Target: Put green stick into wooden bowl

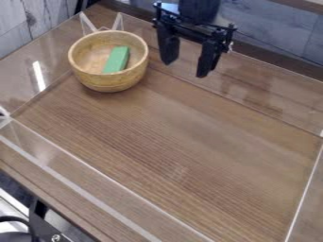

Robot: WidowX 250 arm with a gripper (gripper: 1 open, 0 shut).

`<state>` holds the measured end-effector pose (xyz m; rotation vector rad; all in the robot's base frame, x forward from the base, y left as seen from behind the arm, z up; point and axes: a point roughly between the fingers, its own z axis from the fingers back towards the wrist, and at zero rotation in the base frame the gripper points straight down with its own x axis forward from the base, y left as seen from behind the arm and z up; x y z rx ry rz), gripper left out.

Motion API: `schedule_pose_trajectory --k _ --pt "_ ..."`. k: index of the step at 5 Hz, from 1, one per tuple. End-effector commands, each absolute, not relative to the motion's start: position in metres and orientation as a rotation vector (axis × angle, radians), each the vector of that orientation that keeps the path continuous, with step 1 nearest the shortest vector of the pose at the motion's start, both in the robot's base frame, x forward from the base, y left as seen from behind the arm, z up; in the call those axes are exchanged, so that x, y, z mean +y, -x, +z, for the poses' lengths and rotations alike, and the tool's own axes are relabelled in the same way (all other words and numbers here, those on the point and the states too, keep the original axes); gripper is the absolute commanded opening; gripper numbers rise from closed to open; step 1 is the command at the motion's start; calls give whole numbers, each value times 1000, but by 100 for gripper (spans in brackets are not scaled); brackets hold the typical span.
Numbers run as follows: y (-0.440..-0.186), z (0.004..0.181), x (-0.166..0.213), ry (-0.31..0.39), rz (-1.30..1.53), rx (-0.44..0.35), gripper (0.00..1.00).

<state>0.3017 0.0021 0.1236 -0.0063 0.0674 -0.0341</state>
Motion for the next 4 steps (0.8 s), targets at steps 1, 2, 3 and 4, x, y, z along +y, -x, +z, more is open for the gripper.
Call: schedule_pose_trajectory --k 1,2,3,4 --pt "-300 144 -5 5 -6 8 100" --pt "-297 152 -16 2 2 -2 100" --pt "-297 153 -13 -5 -23 -14 100" --pt "-301 145 -14 -12 0 -25 100"
